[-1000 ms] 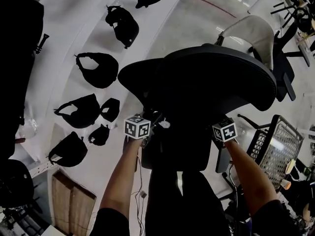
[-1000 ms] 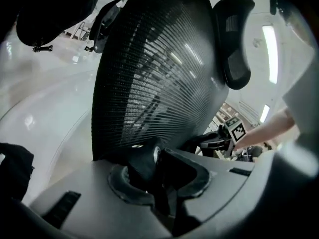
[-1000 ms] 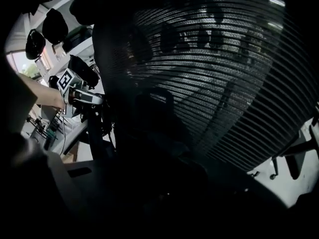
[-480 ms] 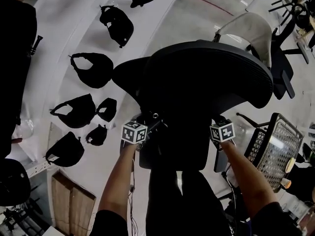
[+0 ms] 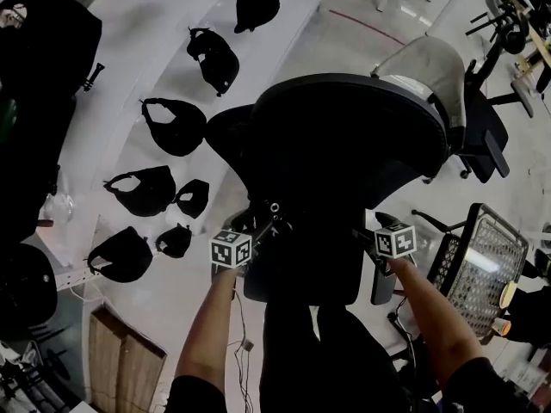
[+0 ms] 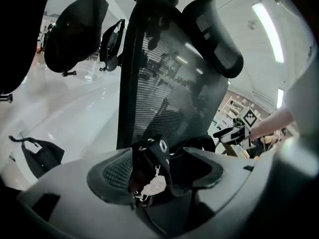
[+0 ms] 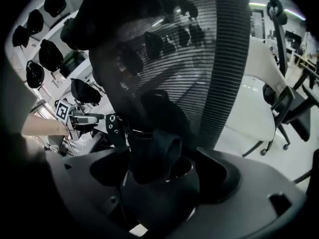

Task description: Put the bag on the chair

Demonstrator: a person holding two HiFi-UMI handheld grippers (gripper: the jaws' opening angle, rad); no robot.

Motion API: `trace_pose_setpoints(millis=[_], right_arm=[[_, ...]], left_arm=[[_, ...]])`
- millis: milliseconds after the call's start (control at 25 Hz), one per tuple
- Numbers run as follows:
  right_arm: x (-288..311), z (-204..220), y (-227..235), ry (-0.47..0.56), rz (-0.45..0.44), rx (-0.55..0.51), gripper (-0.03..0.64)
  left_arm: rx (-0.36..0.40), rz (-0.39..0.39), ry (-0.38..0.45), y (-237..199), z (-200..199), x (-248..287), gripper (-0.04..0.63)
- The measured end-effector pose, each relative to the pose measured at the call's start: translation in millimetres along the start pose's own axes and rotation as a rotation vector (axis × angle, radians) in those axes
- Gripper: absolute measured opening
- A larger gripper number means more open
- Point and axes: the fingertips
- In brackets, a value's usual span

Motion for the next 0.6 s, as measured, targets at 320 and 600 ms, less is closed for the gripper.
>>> trace_pose_setpoints(millis=[320, 600], right_arm=[[-61.9, 40.9, -13.1, 0.031, -0.078, 0.046, 0.413], [-125.6, 72.5, -17.5, 0.168, -0.1, 0.057, 0.411]], left_arm=[[-0.044, -0.06, 0.084, 47.5, 0.3, -52.8, 0.291], [-0.072, -0.085, 0.188, 122.8, 10.6, -100.8, 0.291]])
Point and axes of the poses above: the fingertips, and each gripper's own axes: x forward along the fingers, y to its right, z out of its underside, and after that the axes turned 10 degrees about x, right-handed
